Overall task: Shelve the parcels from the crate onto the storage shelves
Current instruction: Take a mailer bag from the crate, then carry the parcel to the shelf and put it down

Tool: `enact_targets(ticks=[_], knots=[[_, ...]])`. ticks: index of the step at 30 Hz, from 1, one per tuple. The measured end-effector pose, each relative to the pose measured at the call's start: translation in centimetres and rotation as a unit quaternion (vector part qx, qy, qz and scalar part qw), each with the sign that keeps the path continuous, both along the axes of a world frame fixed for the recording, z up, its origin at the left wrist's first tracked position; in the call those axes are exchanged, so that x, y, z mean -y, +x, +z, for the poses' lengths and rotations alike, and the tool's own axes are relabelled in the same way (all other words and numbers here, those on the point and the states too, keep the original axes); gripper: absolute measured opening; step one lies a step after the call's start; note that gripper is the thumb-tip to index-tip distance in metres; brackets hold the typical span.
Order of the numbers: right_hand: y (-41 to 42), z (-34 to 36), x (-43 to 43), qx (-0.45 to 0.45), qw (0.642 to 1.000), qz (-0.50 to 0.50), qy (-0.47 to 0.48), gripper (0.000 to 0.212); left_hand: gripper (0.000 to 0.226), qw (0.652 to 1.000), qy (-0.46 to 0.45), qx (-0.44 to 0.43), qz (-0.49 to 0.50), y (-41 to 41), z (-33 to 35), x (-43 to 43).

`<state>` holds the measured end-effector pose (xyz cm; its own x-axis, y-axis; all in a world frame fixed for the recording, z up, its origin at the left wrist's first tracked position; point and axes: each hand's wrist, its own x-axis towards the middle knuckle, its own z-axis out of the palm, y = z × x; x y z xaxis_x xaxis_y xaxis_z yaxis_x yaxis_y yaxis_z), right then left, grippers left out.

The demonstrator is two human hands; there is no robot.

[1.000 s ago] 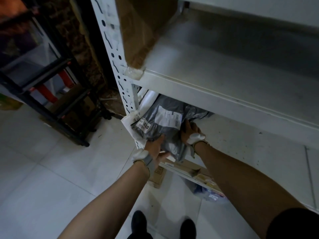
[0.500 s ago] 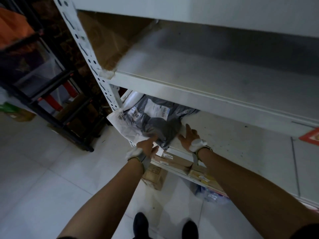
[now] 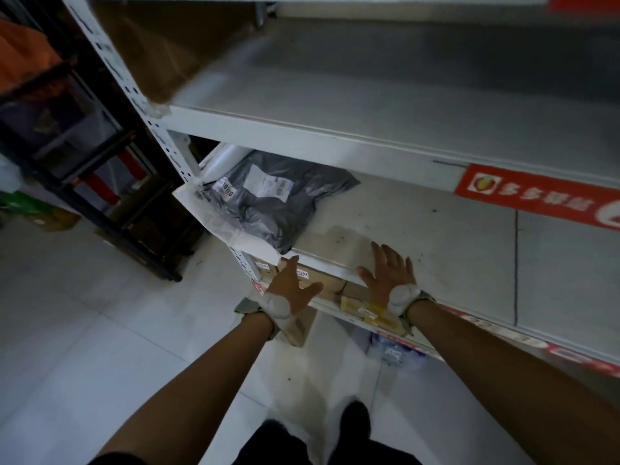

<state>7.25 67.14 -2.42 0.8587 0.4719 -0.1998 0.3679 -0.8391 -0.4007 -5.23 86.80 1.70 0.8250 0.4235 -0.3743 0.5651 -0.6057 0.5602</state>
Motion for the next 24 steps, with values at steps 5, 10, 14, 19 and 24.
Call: enact_targets(ticks=[5, 10, 14, 19, 24], knots=[[-2.0, 0.9, 5.6, 0.073, 0.995, 0.014, -0.067, 0.111, 0.094, 0.980, 0.130, 0.044, -0.142, -1.0, 1.0, 3.7], [-5.4, 3.1, 11.5, 0.123, 0.987, -0.034, -0.099, 0.104, 0.106, 0.943, 0.230, 0.083, -0.226, -2.6, 1.5, 7.2], [-9.5, 4.1, 16.4, 0.132, 0.984, -0.052, -0.110, 0.100, 0.113, 0.932, 0.245, 0.097, -0.249, -5.5, 1.1, 10.3], [-14.7, 4.6, 22.8, 0.106, 0.981, -0.130, -0.098, 0.083, 0.095, 0.933, 0.240, 0.110, -0.244, -7.9, 0.1, 15.4], [-20.1, 4.8, 30.1, 0.091, 0.973, -0.184, -0.107, 0.079, 0.093, 0.928, 0.209, 0.129, -0.278, -9.2, -0.5, 22.6]])
